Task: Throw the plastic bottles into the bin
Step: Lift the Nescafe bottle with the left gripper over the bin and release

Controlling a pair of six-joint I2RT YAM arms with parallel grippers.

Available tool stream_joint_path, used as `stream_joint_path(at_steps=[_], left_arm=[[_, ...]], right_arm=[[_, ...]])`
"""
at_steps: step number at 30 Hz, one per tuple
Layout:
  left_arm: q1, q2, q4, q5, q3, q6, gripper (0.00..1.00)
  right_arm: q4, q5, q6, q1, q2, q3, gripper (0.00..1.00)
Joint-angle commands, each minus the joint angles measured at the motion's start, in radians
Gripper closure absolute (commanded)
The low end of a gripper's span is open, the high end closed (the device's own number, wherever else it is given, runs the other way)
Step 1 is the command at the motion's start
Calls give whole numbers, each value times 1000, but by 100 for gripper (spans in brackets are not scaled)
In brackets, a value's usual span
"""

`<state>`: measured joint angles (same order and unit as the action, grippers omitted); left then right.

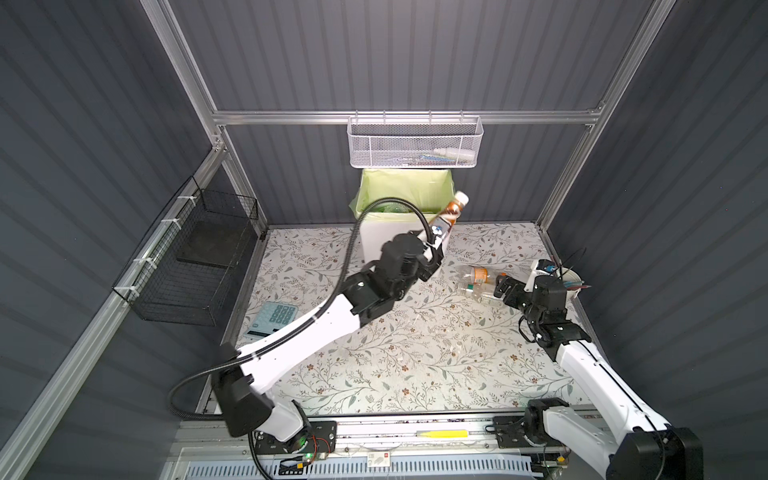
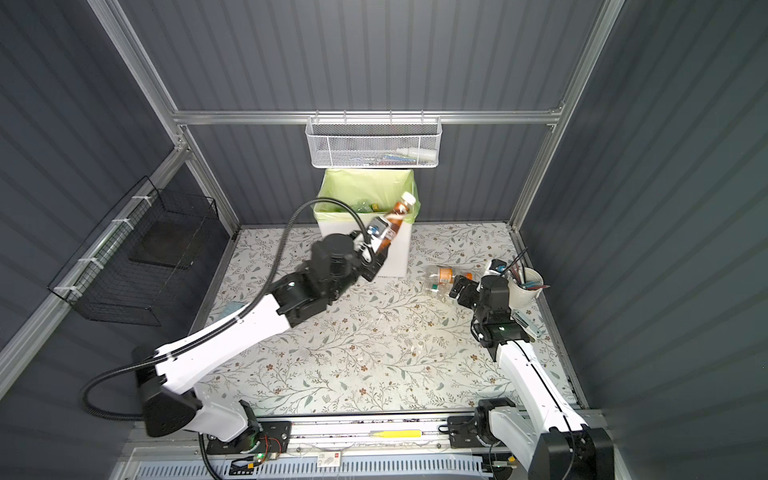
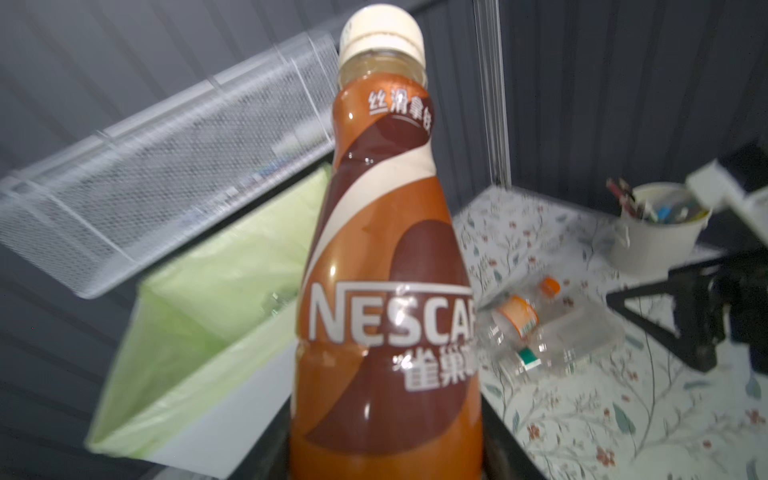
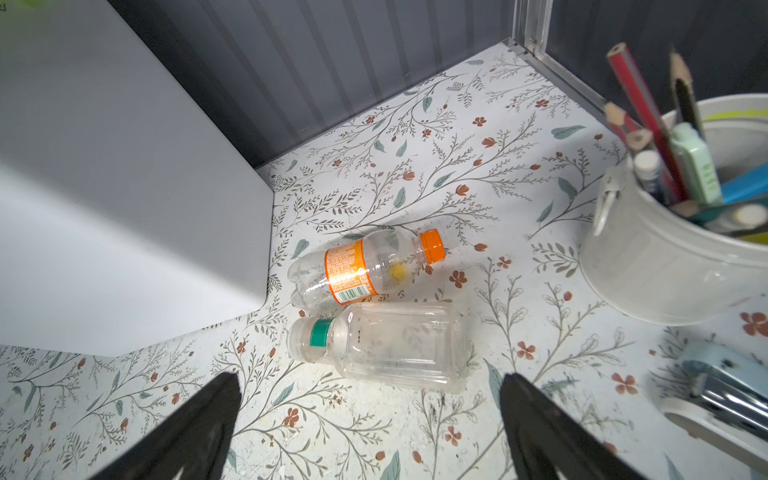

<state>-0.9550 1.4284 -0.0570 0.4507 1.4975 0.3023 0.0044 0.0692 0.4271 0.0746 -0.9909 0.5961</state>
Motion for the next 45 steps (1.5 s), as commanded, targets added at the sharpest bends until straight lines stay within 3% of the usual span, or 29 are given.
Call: stream_joint_path(at_steps=[1, 5, 7, 10, 13, 14, 16, 18, 21, 23, 30, 34, 40, 45], left_arm=[[2, -55, 211, 49, -17, 140, 53], [25, -15, 331, 88, 17, 223, 47], [90, 45, 305, 37, 57, 153, 42], [262, 219, 60, -127, 244, -91, 38], [314, 486, -336, -99, 595, -133, 34], [314, 543, -426, -73, 685, -124, 30], [313, 584, -504, -3, 783, -127, 1], [313, 498, -398, -7, 685, -112, 0], [311, 289, -81, -59, 392, -92, 0], [311, 211, 14, -53, 301, -91, 0], [311, 112, 36, -23, 177, -92, 0], [311, 65, 55, -30, 86, -123, 0], [311, -20, 113, -59, -106, -184, 0], [311, -67, 107, -44, -224, -221, 0]], right_arm=[[15, -16, 8, -4, 0, 22, 1], [13, -20, 10, -4, 1, 30, 1], [14, -24, 9, -4, 3, 34, 1], [11, -31, 9, -4, 3, 36, 1], [3, -31, 6, -6, 7, 40, 1], [0, -28, 3, -6, 8, 41, 1], [-4, -21, -1, -7, 8, 43, 1], [-6, -26, 6, -9, 6, 44, 1], [-5, -24, 22, -9, 1, 44, 1], [-4, -11, 35, -10, -1, 43, 1], [-41, 38, 90, -10, -12, 43, 1], [-81, 51, 188, -10, -43, 37, 1], [-66, 1, 348, -10, -168, 22, 1], [-42, 4, 386, -10, -263, 61, 1]])
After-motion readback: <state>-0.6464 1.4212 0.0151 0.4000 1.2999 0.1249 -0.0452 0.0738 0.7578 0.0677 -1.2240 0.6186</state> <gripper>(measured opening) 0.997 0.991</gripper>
